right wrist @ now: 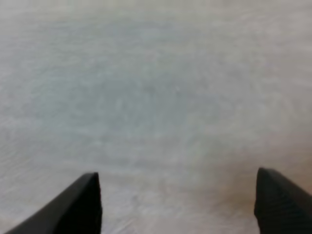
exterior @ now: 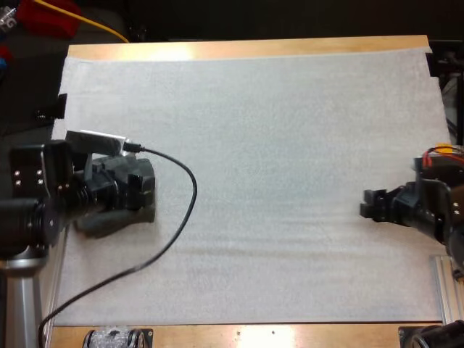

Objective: Pick towel from pile, fold and stack

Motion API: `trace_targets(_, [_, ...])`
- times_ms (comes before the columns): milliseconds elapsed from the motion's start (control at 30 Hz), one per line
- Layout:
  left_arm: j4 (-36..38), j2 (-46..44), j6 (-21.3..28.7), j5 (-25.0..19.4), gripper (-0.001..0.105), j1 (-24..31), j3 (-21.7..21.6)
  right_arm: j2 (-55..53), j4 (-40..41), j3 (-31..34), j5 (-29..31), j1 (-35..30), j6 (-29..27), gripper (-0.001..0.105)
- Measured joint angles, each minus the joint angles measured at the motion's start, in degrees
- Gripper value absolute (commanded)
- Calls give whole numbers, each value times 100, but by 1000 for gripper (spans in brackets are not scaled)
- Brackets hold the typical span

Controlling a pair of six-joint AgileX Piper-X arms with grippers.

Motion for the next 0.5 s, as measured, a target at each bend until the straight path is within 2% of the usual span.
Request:
trace_targets(33, [3, -146, 4, 0, 69, 0, 0, -208, 186, 0, 407, -240, -234, 64])
trace_targets(100, [3, -247, 4, 0, 69, 0, 0, -325, 266, 0, 594, -402, -399, 64])
trace_targets(267, [64, -480, 4, 0, 69, -80, 0, -655, 532, 0, 792, -751, -673, 64])
trace_targets(400, [206, -669, 114, -5, 69, -391, 0, -951, 680, 0, 820, -907, -783, 64])
trace_targets(500, [305, -857, 113, -225, 69, -520, 0, -1126, 835, 0, 831, -907, -783, 64])
